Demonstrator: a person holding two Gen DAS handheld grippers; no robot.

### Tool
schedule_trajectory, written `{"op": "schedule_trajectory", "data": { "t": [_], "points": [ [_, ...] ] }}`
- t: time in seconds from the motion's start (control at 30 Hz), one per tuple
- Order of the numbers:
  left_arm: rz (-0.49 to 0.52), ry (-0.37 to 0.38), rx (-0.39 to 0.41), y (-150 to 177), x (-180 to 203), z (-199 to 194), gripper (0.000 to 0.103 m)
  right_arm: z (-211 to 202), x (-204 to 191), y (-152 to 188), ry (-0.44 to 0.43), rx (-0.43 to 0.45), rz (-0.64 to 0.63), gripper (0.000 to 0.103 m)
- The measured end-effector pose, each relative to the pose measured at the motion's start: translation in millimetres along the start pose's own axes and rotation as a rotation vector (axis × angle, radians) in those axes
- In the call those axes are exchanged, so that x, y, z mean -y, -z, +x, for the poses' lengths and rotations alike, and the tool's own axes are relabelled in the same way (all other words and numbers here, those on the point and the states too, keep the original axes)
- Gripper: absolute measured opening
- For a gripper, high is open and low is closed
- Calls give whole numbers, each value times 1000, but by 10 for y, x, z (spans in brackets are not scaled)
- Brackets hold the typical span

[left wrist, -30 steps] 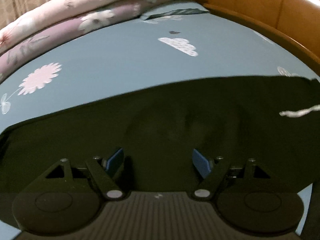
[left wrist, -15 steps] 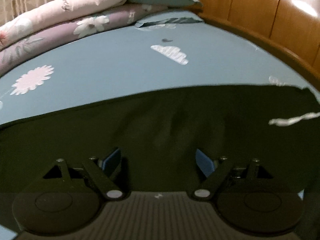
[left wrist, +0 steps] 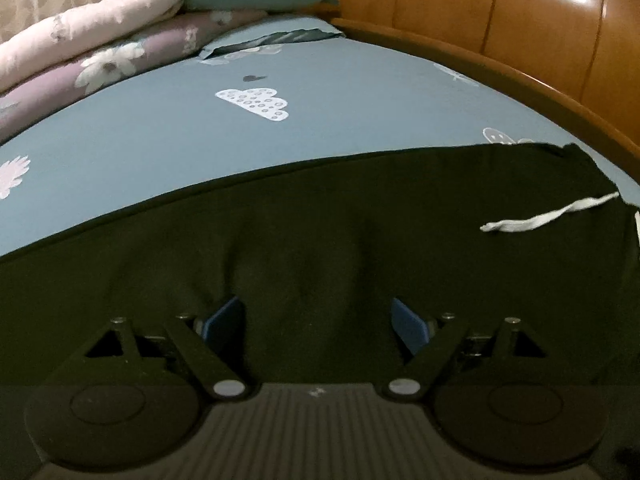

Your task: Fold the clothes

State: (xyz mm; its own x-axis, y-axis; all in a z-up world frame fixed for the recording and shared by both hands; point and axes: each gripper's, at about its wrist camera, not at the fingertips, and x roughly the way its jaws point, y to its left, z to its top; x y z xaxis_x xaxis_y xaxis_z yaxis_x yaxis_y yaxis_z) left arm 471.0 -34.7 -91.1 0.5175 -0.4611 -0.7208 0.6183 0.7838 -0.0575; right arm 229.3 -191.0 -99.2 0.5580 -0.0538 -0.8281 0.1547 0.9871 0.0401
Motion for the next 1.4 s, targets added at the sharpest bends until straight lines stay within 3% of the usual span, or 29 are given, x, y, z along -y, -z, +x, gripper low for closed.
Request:
{"op": "schedule_trajectory", "data": {
  "t": [0.2,0.37,0.43,0.57,0.63,0.73,0.87,1.0,1.2,1.33,1.4],
  "points": [
    [75,118,55,-158,381,-151,83,71,-4,68,8,-7,6,103],
    [59,362,66,-313,735,20,83,57,22,90,0,3,-9,103],
    [48,418,41,-324,831,147,83,52,22,98,-2,5,-13,103],
    [20,448,-55,-287,860,382,82,40,19,108,-6,11,-19,103],
    [18,439,-54,-232,787,329,83,39,22,109,-8,13,-22,103],
    [13,414,-66,-202,649,178,83,48,11,104,-5,15,-27,103],
    [-29,333,-11,-176,296,-119,83,56,0,103,-1,15,-26,103],
    [-134,178,28,-54,-274,-342,83,64,-13,93,9,12,-26,103],
    [-396,-39,55,303,-1223,-617,83,63,-28,76,20,6,-27,103],
    [-498,-207,91,467,-1858,-759,83,65,-38,59,27,-1,-22,103],
    [-567,-243,117,522,-2173,-809,83,59,-53,57,32,-4,-22,103]
  ]
}}
